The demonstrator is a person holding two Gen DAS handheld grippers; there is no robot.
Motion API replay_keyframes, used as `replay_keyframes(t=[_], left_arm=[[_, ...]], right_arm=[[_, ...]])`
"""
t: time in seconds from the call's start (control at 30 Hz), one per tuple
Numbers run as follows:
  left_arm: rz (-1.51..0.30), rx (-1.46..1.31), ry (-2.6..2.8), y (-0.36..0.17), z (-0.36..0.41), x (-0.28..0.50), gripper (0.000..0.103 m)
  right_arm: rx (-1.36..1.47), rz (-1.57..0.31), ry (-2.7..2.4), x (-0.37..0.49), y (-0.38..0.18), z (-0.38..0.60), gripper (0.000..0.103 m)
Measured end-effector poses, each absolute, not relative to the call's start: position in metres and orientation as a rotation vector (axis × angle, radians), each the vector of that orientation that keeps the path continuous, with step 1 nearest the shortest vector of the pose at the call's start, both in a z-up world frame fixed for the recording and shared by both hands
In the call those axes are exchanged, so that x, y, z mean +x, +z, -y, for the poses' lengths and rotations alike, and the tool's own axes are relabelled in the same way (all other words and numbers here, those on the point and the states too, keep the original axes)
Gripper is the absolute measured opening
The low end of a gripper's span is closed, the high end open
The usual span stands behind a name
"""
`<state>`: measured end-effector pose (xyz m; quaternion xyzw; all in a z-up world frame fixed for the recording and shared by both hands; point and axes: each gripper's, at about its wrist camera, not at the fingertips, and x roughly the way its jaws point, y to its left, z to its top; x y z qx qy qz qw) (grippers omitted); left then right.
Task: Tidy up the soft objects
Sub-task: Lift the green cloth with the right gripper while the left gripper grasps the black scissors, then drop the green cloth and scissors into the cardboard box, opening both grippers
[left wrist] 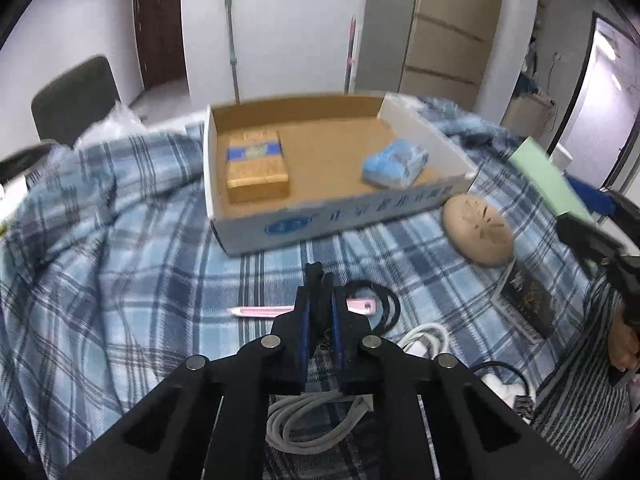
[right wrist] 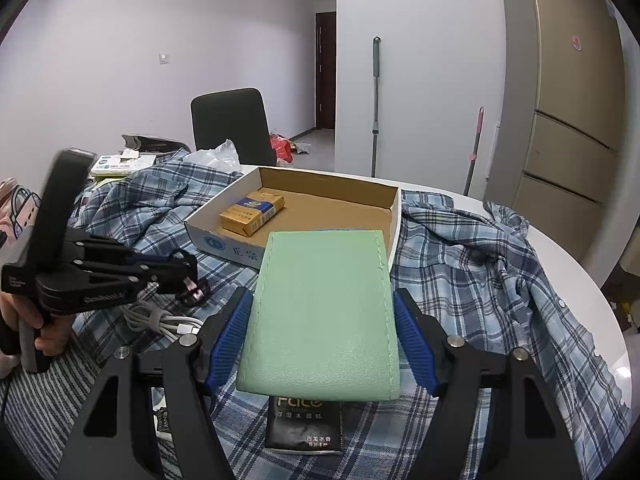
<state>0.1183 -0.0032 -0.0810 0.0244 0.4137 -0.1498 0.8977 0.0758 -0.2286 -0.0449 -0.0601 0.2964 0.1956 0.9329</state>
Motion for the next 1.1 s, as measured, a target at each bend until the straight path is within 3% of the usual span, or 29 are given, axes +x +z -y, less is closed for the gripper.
replay_keyframes(t=[0.3,0.63,1.1], left_arm=[[-0.611,0.101,-0.335,-0.051,0.007,0.081,0.01],[-0.462,0.053,-0.286,-0.018,0.004,0.056,0.01],[-0.341,0.047,-0.188,0.093,0.024,0.079,0.01]], right_arm=[[-0.117,-0.581,0.404,0.073,-0.043,0.23,0.07],[-0.121,-0.521,0.38,0.065,-0.033,0.23,0.07],[-0.106,-0.277,0.278,0.088,0.071,0.216,0.07]])
